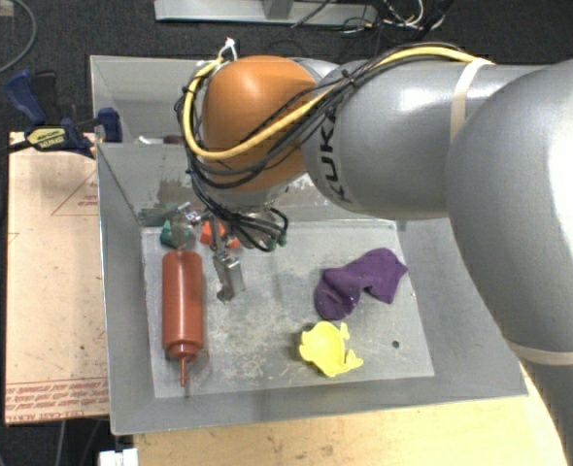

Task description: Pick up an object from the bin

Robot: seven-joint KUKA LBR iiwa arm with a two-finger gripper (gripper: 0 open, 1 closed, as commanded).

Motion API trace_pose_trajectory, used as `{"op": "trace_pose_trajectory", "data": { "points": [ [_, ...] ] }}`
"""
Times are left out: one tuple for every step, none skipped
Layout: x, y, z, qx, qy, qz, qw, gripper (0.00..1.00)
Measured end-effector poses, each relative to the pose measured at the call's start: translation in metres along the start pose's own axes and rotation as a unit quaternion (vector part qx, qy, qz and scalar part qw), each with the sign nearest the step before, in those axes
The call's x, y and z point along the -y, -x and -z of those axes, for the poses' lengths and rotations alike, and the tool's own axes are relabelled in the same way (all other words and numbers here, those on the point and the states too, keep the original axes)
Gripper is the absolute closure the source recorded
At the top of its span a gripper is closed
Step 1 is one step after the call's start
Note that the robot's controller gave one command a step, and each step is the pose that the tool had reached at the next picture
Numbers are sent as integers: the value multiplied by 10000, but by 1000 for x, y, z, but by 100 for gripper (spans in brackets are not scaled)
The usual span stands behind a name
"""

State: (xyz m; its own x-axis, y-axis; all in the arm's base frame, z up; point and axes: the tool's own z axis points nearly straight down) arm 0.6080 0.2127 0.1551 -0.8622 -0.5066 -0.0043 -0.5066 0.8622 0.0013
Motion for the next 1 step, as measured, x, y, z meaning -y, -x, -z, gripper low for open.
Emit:
{"op": "trace_pose_trajectory", "data": {
  "points": [
    [-7,-5,-54,59,-21,1920,9814,0]
  ]
}}
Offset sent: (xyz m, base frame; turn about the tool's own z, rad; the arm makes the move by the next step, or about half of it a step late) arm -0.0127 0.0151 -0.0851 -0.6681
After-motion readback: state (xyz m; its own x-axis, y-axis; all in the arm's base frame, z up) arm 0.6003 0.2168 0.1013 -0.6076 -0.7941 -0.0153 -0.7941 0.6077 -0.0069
